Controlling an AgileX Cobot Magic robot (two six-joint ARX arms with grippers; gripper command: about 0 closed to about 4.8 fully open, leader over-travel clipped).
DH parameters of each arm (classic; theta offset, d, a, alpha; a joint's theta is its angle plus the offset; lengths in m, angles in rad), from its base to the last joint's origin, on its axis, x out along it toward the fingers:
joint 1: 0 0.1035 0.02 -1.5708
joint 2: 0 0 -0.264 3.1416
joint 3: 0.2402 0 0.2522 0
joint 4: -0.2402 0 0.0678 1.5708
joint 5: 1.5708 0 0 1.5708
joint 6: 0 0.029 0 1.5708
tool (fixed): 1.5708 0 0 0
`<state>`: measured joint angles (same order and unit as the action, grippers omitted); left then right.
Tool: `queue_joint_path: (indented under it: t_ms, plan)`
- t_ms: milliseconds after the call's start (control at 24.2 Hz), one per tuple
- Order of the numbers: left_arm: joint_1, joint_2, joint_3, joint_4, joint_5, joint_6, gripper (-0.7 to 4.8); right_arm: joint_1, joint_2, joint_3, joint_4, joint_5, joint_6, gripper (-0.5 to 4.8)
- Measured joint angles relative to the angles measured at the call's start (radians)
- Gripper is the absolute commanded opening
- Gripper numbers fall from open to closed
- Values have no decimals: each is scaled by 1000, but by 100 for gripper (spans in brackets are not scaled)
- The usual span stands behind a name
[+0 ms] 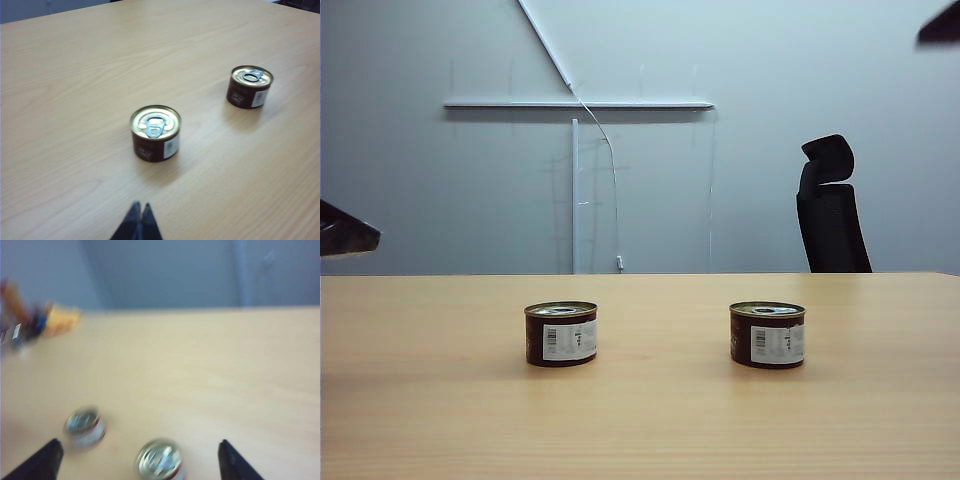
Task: Stack a can of tomatoes on the right onto the can of tomatoes on the left.
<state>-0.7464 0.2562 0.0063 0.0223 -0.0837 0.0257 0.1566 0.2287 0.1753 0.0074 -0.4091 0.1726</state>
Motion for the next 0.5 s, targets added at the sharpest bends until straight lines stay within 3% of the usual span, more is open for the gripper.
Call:
queue_joint_path:
  t_ms: [124,207,290,496]
  plan:
    - [0,0,0,0,0,0,-2,118,184,51,4,50,-105,479]
    - [0,0,0,0,0,0,-2,269,449,86,33,204,-253,479]
    - [0,0,0,0,1,0,-2,347,632,104,95,263,-320,479]
    - [0,0,0,0,-3,0,-2,410,913,126,304,378,-344,479]
